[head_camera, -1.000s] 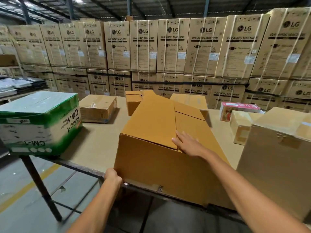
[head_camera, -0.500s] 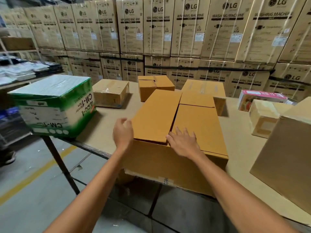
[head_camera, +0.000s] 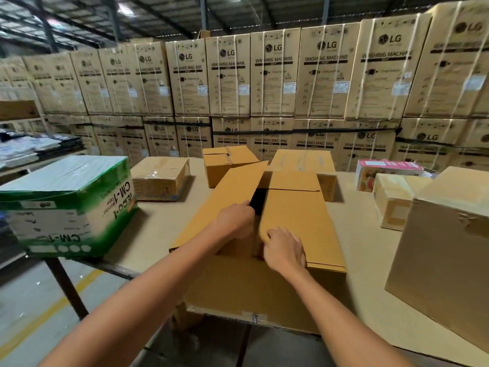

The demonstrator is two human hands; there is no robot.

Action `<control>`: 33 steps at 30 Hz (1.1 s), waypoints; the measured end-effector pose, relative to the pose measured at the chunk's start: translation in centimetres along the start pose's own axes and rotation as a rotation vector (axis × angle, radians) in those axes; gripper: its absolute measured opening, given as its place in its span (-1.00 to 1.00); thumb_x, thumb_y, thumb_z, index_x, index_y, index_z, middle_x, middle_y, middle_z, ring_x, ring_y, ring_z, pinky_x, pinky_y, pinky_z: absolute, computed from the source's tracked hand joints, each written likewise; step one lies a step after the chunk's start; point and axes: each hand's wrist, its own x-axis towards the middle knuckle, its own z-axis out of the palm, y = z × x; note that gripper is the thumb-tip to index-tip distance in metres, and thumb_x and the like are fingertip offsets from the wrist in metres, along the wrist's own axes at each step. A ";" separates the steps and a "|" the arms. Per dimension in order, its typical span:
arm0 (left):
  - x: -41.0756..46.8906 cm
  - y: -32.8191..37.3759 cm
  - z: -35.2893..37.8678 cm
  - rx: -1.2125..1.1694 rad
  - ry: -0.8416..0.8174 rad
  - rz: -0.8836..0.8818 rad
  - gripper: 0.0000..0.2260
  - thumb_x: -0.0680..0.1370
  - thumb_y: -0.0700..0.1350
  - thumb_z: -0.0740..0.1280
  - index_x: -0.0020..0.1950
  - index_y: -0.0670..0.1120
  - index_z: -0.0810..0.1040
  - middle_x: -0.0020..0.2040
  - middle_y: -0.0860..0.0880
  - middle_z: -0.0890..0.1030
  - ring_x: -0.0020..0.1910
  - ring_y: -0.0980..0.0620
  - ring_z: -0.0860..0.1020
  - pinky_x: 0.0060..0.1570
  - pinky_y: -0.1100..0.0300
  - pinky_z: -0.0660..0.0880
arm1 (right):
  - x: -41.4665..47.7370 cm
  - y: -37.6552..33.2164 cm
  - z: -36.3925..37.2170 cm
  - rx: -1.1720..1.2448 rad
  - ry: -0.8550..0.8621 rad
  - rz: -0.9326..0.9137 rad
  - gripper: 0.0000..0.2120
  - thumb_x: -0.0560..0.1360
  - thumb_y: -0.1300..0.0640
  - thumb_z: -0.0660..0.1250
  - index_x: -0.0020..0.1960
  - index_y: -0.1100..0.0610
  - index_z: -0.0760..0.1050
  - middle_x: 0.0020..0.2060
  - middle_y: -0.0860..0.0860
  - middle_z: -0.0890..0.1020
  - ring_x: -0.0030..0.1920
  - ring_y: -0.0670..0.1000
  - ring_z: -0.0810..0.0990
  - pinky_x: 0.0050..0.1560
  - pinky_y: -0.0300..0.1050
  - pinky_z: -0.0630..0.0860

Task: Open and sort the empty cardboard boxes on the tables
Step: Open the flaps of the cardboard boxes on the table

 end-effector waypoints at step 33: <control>2.5 -16.5 9.6 -0.795 -0.094 -0.404 -0.52 0.66 0.13 0.17 0.44 -0.19 0.33 0.37 -0.17 0.48 0.30 -0.17 0.48 0.37 -0.09 0.37 | 3.3 0.1 0.2 -0.126 -0.311 -0.135 -0.32 0.63 -0.31 -0.05 0.63 0.02 -0.01 0.62 0.14 -0.01 0.61 0.16 -0.08 0.54 0.27 -0.10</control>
